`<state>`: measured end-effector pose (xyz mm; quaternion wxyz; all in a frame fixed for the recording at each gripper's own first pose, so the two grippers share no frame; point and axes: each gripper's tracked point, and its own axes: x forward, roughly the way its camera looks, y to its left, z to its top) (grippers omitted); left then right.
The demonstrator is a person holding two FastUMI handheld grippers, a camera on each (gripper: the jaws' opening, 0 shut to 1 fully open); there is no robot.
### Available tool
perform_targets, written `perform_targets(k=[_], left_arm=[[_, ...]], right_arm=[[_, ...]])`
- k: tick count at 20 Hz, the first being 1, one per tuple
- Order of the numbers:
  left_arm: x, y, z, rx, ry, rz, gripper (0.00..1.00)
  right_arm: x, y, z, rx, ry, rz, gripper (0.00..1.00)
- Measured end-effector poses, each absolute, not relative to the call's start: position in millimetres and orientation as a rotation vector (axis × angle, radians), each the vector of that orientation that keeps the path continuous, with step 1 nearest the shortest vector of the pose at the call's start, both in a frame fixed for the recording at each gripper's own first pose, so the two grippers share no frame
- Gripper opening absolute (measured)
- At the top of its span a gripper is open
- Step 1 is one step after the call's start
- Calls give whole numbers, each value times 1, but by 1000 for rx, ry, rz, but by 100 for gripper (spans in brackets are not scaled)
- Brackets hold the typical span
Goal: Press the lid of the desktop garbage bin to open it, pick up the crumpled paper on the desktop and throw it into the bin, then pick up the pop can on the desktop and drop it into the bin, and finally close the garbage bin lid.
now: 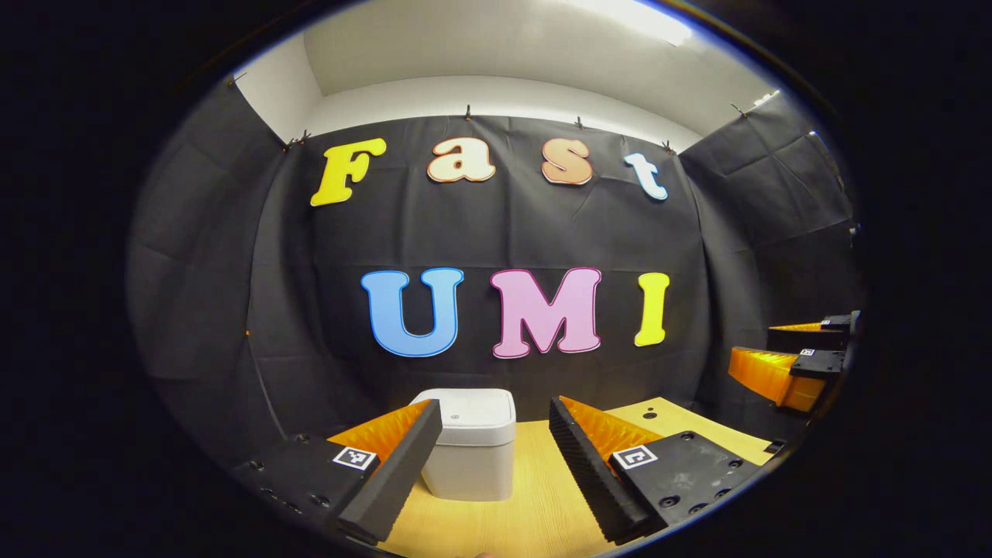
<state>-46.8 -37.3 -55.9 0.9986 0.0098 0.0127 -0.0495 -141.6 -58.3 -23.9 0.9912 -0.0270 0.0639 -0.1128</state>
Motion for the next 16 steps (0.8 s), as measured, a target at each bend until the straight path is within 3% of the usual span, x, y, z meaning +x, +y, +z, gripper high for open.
perform_targets(k=[16], left_arm=[[-53, -36, -68, 14, 48, -119, 95]], right_arm=[[-151, -55, -22, -51, 110, -256, 96]])
